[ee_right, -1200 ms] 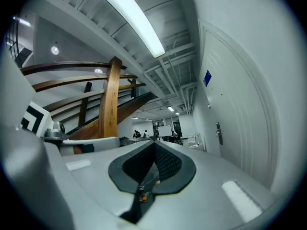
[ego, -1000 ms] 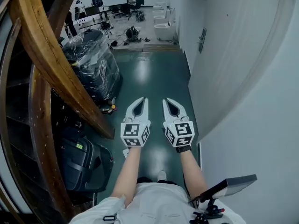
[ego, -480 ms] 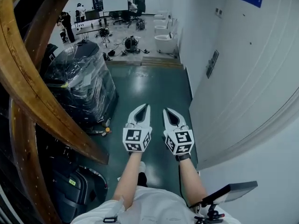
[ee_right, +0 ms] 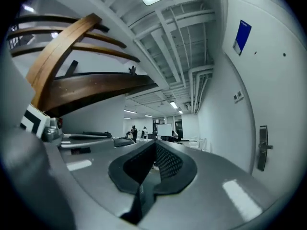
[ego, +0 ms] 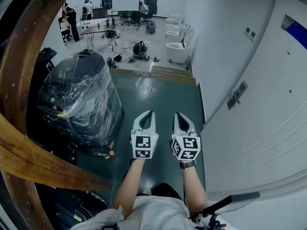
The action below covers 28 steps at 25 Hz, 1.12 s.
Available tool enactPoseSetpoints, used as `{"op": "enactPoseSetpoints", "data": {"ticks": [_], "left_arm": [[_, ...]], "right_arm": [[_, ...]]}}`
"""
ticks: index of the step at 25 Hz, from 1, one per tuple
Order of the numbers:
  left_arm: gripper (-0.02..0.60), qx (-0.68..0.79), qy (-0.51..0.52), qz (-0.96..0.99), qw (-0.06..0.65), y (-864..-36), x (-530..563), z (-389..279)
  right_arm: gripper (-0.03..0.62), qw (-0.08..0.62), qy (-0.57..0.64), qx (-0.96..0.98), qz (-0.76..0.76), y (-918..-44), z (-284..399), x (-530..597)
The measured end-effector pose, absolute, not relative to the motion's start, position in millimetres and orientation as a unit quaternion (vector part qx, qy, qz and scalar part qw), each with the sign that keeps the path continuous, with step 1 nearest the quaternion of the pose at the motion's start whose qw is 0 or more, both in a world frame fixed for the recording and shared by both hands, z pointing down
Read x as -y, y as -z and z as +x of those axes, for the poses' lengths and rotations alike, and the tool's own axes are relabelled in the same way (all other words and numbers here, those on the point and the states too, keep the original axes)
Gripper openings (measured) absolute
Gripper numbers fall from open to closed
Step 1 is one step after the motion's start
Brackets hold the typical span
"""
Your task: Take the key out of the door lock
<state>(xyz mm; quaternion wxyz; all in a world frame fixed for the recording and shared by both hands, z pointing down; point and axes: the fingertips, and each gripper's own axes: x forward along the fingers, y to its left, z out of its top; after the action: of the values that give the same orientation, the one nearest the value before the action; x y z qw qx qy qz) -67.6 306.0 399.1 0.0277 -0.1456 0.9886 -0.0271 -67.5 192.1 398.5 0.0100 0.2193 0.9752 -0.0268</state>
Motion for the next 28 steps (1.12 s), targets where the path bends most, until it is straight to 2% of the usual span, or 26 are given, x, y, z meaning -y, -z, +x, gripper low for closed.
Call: {"op": "enactPoseSetpoints", "data": {"ticks": [5, 10, 16, 19, 23, 28], "left_arm": [[-0.007, -0.985, -0.001, -0.174, 0.015, -418.0, -310.2, -158.8], [-0.007, -0.977, 0.01, -0.213, 0.023, -415.1, -283.5, -278.7], [-0.005, -0.966, 0.012, -0.252, 0.049, -361.8, -222.5, -418.2], [-0.002, -0.945, -0.022, -0.319, 0.077, -350.3, -172.2, -449.9], [0.0, -0.909, -0.028, -0.409, 0.073, -355.4, -84.2, -487.5], [0.0, -0.837, -0.043, -0.543, 0.057, -368.6, 48.2, -495.2]], "right_arm": [[-0.005, -0.005, 0.017, -0.977, 0.214, -419.5, -159.1, -206.3], [-0.005, -0.001, 0.016, -0.975, 0.223, -428.4, -276.1, -200.4], [-0.003, 0.048, 0.024, -0.982, 0.179, -386.6, -408.0, -139.2], [-0.003, 0.061, 0.029, -0.988, 0.138, -377.1, -439.5, -92.4], [-0.002, 0.064, 0.023, -0.996, 0.06, -375.5, -460.5, -12.3], [0.0, 0.036, 0.039, -0.993, -0.106, -400.6, -444.2, 122.8]]}}
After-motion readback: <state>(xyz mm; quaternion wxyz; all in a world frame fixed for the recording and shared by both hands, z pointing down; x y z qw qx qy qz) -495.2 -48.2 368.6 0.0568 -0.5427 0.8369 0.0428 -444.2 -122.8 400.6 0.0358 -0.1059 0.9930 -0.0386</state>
